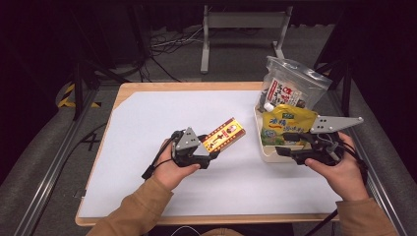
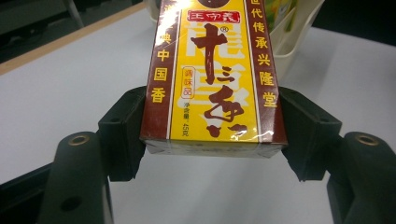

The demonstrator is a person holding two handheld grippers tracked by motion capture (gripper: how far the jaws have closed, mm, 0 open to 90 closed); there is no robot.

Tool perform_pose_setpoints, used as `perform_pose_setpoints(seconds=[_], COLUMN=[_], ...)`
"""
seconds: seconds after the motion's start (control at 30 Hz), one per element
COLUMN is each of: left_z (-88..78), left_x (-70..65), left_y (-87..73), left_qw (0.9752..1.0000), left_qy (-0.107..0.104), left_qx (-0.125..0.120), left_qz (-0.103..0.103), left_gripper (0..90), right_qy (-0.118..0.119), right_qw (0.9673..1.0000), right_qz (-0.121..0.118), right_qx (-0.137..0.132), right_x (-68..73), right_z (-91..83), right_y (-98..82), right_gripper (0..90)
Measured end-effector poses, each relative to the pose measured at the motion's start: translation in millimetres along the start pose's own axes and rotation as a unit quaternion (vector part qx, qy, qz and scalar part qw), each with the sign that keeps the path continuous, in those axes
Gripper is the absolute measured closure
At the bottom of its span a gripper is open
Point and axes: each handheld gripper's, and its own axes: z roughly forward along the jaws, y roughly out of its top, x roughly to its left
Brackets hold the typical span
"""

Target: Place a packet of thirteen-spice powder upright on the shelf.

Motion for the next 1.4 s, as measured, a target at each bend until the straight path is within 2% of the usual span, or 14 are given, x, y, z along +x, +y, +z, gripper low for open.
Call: perform_pose_setpoints(seconds=[0.07, 0.13, 0.17, 0.3, 0.43, 0.53, 0.77, 0.97, 1.13, 1.27, 1.4], left_z=[-12.2, -12.2, -19.9, -27.2, -28.2, -30.1, -27.2, -25.2, -22.2, -20.0, -19.0], left_x=[0.1, 0.1, 0.7, 0.5, -2.1, -3.5, -7.2, -14.7, -19.6, -24.9, -28.5], left_y=[-3.9, -3.9, -8.4, -17.8, -24.0, -25.3, -31.4, -36.2, -38.9, -39.1, -39.2], left_qw=[0.9999, 0.9999, 0.9996, 0.9988, 0.9983, 0.9982, 0.998, 0.9967, 0.9966, 0.9961, 0.9958], left_qy=[0.004, 0.004, 0.008, 0.012, 0.012, 0.014, 0.019, 0.029, 0.025, 0.023, 0.019], left_qx=[-0.014, -0.014, -0.027, -0.047, -0.054, -0.058, -0.06, -0.075, -0.078, -0.083, -0.086], left_qz=[-0.001, -0.001, -0.005, -0.011, -0.016, -0.008, 0.001, 0.01, 0.013, 0.021, 0.025], left_gripper=[32.5, 32.5, 32.5, 32.4, 32.4, 32.4, 32.3, 32.3, 32.3, 32.3, 32.3], right_qy=[0.001, 0.001, 0.001, 0.012, 0.021, 0.028, 0.027, 0.025, 0.031, 0.045, 0.043], right_qw=[1.0, 1.0, 1.0, 0.9998, 0.9996, 0.9994, 0.9994, 0.999, 0.9983, 0.9961, 0.9954], right_qz=[0.0, 0.001, 0.001, 0.015, 0.017, 0.019, 0.021, 0.029, 0.034, 0.058, 0.067], right_qx=[-0.002, -0.002, -0.002, -0.008, -0.009, -0.01, 0.005, 0.024, 0.035, 0.049, 0.054], right_x=[1.2, 1.9, 1.9, 4.0, 7.0, 9.1, 14.9, 17.3, 18.4, 17.4, 16.7], right_z=[-0.2, -0.3, -0.3, 1.0, 5.9, 9.7, 19.5, 32.8, 41.7, 53.5, 59.1], right_y=[1.5, 2.6, 2.6, 7.9, 13.5, 17.4, 31.4, 41.6, 46.8, 51.0, 52.4], right_gripper=[44.1, 44.1, 44.1, 43.6, 45.0, 46.1, 44.9, 44.5, 44.3, 42.2, 41.7])
